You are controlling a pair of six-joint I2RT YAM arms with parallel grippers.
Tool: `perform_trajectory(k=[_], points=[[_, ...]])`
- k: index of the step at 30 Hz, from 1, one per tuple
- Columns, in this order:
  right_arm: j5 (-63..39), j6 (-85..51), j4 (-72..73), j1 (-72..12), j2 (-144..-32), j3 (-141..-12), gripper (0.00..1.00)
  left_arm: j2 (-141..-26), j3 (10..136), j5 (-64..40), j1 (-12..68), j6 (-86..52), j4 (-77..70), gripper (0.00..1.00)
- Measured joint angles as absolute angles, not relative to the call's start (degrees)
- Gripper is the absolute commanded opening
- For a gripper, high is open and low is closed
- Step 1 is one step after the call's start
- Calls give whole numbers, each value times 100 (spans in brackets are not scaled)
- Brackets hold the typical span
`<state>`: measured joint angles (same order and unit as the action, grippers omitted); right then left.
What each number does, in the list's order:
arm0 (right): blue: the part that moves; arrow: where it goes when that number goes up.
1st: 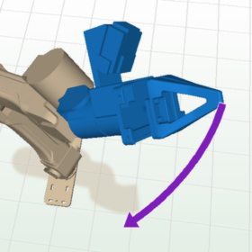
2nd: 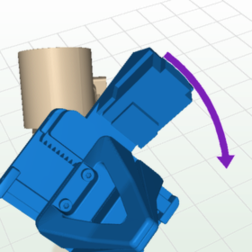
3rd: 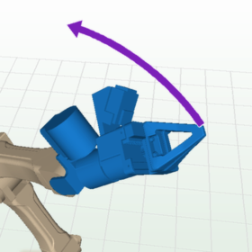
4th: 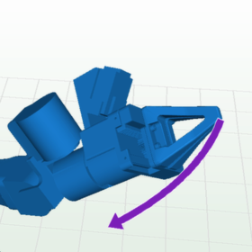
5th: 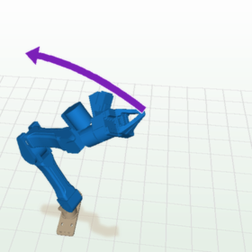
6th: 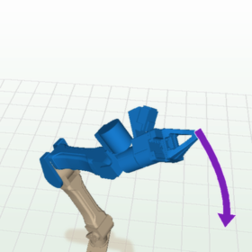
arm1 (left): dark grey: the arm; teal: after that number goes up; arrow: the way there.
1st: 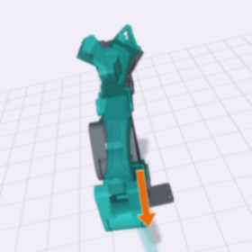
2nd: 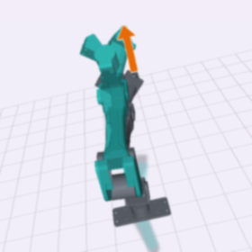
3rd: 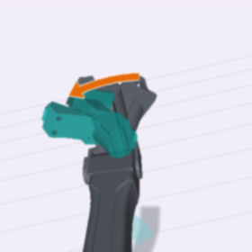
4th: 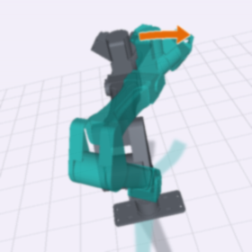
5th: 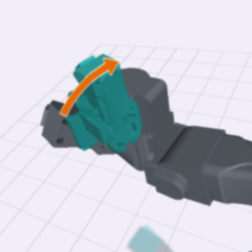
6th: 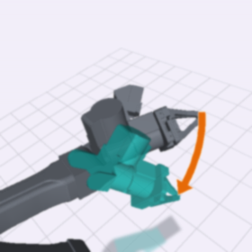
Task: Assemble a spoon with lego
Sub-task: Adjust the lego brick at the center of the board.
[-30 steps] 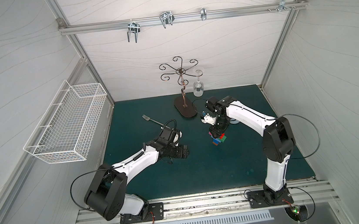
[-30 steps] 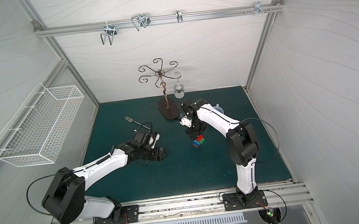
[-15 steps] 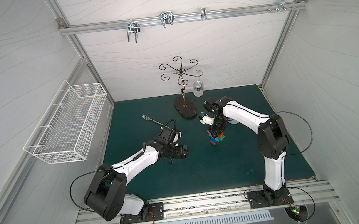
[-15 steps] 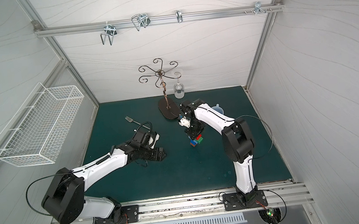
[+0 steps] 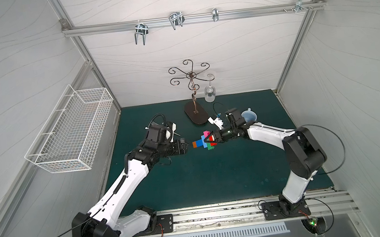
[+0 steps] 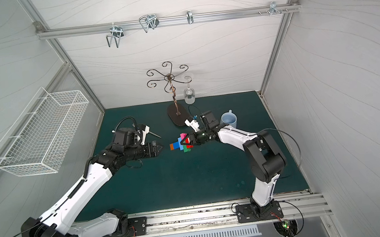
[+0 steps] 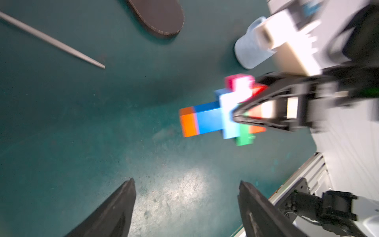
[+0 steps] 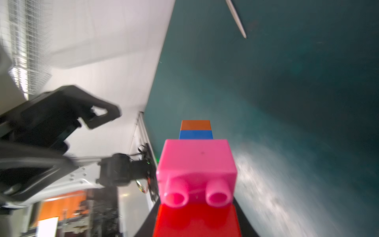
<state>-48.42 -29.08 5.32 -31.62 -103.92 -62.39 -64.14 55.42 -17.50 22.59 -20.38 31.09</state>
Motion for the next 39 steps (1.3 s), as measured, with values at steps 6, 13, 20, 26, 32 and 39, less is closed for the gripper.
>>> perform_trajectory(k=[6, 13, 20, 26, 32, 39], points=[[-5433, -5113, 4233, -3393, -11935, -6077, 24, -6331, 5623, -1691, 2250, -2115, 3439, 84], [-5686, -6121, 5839, -3511, -12735, -6184, 24, -6377, 5621, -1605, 2250, -2161, 3616, 84], [-5741, -6243, 6176, -3568, -13093, -6425, 26, -6532, 5621, -1586, 2248, -2167, 3621, 84], [-5745, -6160, 6027, -3590, -13310, -6455, 29, -6560, 5621, -1581, 2248, -2167, 3618, 84], [-5756, -6106, 5896, -3594, -13388, -6519, 40, -6606, 5618, -1584, 2248, -2169, 3618, 84], [-5848, -5625, 4998, -3594, -13240, -6777, 82, -6606, 5446, -1533, 2246, -2224, 3579, 84]])
